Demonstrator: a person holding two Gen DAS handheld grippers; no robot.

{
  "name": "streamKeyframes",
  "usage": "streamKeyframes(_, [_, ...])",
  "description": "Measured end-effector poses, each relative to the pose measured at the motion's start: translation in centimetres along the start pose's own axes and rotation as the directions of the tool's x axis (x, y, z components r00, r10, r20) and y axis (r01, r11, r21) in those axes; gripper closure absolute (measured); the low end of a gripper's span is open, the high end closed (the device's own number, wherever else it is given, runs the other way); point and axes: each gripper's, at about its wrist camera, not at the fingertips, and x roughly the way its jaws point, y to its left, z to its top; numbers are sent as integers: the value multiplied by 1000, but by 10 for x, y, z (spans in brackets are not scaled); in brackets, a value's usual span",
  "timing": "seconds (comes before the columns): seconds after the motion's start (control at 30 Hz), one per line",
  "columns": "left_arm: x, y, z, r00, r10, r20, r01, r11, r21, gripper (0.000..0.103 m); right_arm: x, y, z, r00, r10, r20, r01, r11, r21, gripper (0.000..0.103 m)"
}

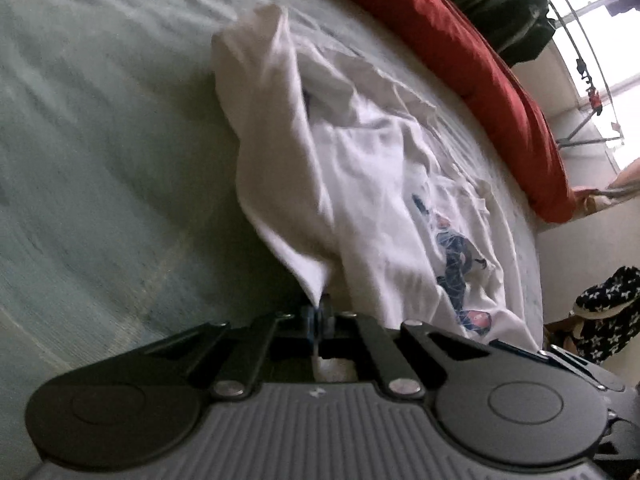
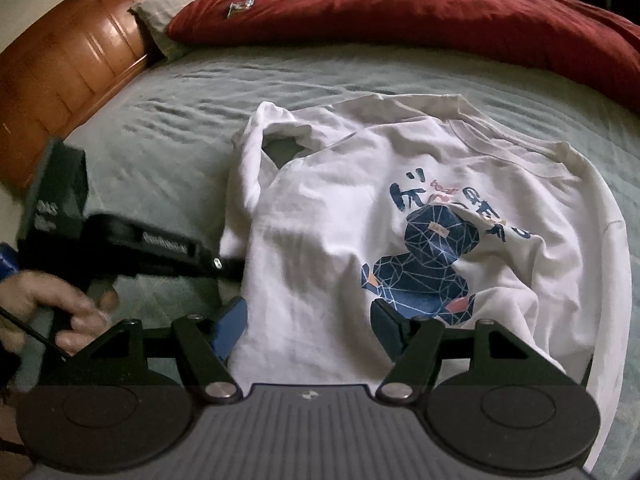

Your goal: Fold clothes

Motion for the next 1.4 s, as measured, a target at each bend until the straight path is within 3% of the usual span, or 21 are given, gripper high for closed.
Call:
streamKeyframes(0.2, [-37, 10, 28, 994, 111, 26, -112, 991, 78, 103, -2, 6, 1, 1000, -1, 2, 2, 1000, -29, 30])
streamKeyframes(0.33, [-64, 24, 49, 974, 218, 58, -224, 963, 151, 103, -2, 7, 1, 1000, -3, 3, 4, 1000, -30, 30])
streamKeyframes(0.57, [-99, 58, 89, 900, 417, 123, -434, 878, 203, 103, 0, 8, 2, 1000, -9, 2, 9, 999, -33, 30])
streamKeyframes(0.73, [-112, 83, 118, 845, 514, 146, -535, 815, 223, 103, 3, 11, 5, 1000, -14, 0, 14, 999, -44, 30])
streamKeyframes(0.9, [-116, 107, 151, 800, 579, 154, -599, 771, 215, 103, 9, 14, 9, 1000, -19, -8, 18, 999, -51, 30])
streamKeyframes(1.0, [-108, 114, 175, 766, 614, 191, -643, 729, 234, 103, 13, 16, 12, 1000, -23, -14, 22, 998, -55, 30])
streamKeyframes(1.07, [-102, 123, 191, 758, 626, 183, -653, 724, 223, 103, 16, 19, 13, 999, -25, -19, 24, 997, -67, 30])
streamKeyframes(1.13, [-97, 132, 208, 750, 638, 175, -662, 719, 211, 91, 19, 21, 15, 999, -25, -23, 23, 997, -74, 30])
streamKeyframes(1.2, [-92, 139, 220, 746, 644, 170, -666, 716, 209, 90, 22, 23, 17, 999, -25, -26, 23, 997, -79, 30])
streamKeyframes(1.4, [-99, 148, 216, 732, 658, 178, -682, 713, 165, 82, 27, 31, 22, 999, -8, -34, 5, 995, -99, 30])
